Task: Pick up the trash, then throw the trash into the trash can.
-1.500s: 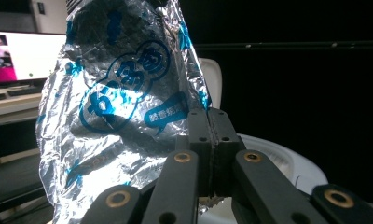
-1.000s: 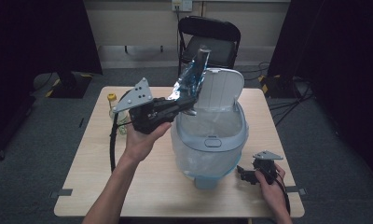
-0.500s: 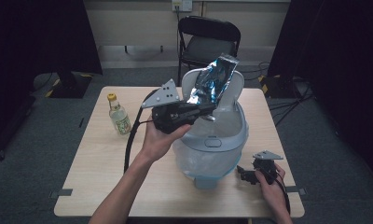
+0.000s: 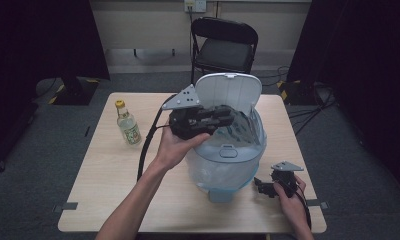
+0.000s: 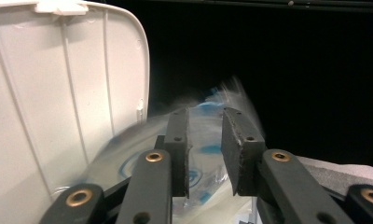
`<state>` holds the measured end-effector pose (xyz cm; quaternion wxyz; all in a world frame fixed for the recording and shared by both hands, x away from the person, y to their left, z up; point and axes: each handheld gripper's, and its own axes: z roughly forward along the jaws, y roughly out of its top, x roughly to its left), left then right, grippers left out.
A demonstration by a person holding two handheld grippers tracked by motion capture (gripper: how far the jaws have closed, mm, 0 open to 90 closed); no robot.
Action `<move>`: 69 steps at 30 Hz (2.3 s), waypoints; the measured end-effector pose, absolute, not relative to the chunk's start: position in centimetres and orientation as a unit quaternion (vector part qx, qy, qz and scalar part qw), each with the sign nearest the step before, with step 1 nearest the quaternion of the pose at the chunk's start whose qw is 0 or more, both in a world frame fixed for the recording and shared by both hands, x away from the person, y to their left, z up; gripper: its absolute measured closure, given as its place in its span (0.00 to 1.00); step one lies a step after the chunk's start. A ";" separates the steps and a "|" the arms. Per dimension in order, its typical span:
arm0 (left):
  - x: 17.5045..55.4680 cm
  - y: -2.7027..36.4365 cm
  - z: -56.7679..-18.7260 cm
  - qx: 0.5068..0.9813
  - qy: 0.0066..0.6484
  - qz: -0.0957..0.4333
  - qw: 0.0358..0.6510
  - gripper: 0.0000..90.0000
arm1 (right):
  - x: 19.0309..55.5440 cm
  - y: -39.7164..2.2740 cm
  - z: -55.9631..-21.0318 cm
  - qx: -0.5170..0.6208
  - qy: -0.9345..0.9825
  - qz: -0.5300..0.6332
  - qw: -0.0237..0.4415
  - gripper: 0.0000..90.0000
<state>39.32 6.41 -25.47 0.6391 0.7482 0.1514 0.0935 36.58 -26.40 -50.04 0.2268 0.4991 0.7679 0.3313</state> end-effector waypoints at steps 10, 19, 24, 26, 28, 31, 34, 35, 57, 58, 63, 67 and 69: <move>39.6 7.6 -25.4 0.746 0.156 0.102 0.639 0.74 | 36.6 -26.4 -50.0 0.499 0.768 0.331 0.227 0.13; 39.9 9.1 -25.8 0.735 0.163 0.091 0.652 0.70 | 36.6 -26.4 -50.0 0.499 0.768 0.331 0.227 0.13; 40.0 10.0 -26.1 0.736 0.169 0.095 0.649 0.68 | 36.6 -26.4 -50.0 0.499 0.768 0.331 0.227 0.13; 40.0 10.3 -26.2 0.734 0.172 0.095 0.650 0.65 | 36.6 -26.4 -50.0 0.499 0.768 0.331 0.227 0.13; 40.1 11.1 -26.5 0.731 0.177 0.096 0.652 0.63 | 36.6 -26.4 -50.0 0.500 0.768 0.331 0.227 0.13; 40.2 11.9 -26.8 0.729 0.182 0.098 0.652 0.59 | 36.6 -26.4 -50.0 0.500 0.768 0.331 0.227 0.13; 40.5 12.8 -27.2 0.730 0.195 0.103 0.647 0.56 | 36.6 -26.4 -50.0 0.499 0.768 0.331 0.226 0.13; 40.5 13.1 -27.3 0.730 0.199 0.103 0.646 0.55 | 36.6 -26.4 -50.0 0.499 0.768 0.331 0.226 0.13; 42.1 21.6 -30.2 0.719 0.312 0.177 0.595 0.32 | 36.6 -26.4 -50.0 0.499 0.768 0.331 0.227 0.13; 42.2 22.1 -30.4 0.717 0.317 0.181 0.593 0.32 | 36.6 -26.4 -50.0 0.499 0.768 0.331 0.227 0.13; 42.7 24.1 -31.0 0.716 0.346 0.193 0.575 0.29 | 36.6 -26.4 -50.0 0.499 0.768 0.331 0.227 0.13; 43.0 26.0 -31.6 0.708 0.366 0.201 0.570 0.28 | 36.6 -26.4 -50.0 0.499 0.768 0.331 0.227 0.13; 43.1 26.9 -32.1 0.704 0.378 0.204 0.566 0.27 | 36.6 -26.4 -50.0 0.499 0.768 0.331 0.227 0.13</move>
